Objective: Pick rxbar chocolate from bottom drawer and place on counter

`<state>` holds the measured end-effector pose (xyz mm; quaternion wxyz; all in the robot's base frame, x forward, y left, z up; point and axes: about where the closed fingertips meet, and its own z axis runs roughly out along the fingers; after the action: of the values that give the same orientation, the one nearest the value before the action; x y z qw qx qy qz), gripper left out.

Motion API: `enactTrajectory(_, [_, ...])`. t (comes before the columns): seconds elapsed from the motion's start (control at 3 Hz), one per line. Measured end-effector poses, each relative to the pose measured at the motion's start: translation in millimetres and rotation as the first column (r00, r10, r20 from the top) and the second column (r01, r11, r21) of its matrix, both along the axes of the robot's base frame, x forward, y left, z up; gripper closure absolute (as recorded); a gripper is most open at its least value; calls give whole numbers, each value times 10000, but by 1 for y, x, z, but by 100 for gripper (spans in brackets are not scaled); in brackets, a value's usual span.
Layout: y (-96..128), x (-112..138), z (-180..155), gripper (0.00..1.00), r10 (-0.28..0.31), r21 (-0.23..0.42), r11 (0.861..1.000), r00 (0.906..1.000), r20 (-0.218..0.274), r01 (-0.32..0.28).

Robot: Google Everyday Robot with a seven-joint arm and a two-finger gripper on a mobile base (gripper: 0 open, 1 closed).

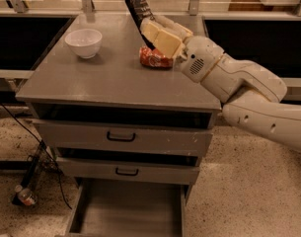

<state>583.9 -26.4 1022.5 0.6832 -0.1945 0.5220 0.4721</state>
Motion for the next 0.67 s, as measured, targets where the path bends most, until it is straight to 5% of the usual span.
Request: enactTrajectory(0.67, [6, 2, -7, 100, 16, -414, 9991, 9999, -131, -21])
